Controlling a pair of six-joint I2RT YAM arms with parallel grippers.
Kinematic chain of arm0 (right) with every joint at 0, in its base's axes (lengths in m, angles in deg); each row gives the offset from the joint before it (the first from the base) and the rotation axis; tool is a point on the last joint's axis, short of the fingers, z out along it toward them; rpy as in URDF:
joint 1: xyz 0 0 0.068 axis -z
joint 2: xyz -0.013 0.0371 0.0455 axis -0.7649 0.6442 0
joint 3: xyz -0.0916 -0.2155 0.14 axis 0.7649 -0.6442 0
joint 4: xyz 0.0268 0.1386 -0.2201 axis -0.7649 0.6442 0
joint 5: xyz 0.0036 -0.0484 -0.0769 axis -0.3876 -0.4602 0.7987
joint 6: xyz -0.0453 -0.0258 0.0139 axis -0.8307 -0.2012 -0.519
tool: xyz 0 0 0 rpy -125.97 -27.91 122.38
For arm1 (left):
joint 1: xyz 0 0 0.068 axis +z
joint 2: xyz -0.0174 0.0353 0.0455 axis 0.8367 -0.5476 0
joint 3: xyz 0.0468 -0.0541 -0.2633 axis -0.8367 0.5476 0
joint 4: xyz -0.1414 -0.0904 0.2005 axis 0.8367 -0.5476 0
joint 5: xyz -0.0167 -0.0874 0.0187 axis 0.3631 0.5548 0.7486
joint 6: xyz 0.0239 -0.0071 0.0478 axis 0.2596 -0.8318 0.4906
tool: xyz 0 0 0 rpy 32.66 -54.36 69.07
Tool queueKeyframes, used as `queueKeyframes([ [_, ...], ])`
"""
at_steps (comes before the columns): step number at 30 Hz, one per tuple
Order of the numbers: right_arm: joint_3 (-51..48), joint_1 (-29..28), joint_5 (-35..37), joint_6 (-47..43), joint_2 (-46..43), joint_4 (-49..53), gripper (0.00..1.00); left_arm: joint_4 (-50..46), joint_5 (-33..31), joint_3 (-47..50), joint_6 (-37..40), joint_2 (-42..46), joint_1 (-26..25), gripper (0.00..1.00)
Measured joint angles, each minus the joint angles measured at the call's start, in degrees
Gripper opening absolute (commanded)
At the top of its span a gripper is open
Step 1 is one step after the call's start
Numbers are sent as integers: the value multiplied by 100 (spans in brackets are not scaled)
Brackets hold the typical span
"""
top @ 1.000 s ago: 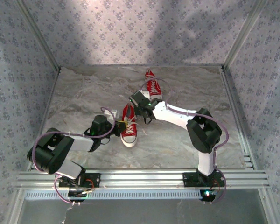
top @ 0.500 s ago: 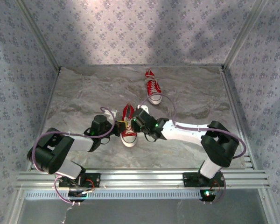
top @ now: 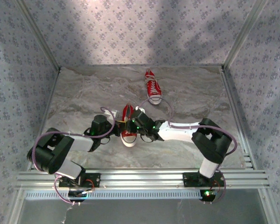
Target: Tie the shoes
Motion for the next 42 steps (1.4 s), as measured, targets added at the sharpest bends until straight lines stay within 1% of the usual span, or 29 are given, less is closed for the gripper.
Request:
queueKeyframes([
  [10, 0, 35, -59, 24, 31, -68, 32, 42, 0, 0, 0, 0, 0, 0],
  [15, 31, 48, -105, 24, 76, -85, 30, 46, 0, 2, -2, -26, 20, 0],
  [30, 107, 46, -168, 37, 129, -164, 0, 101, 7, 11, -2, -35, 26, 0],
  [35, 94, 55, -125, -50, 118, -114, 0, 101, 4, 11, -2, -35, 28, 0],
  [42, -42, 188, -129, -424, -149, 306, 0, 101, 4, 11, -13, -33, 33, 0],
])
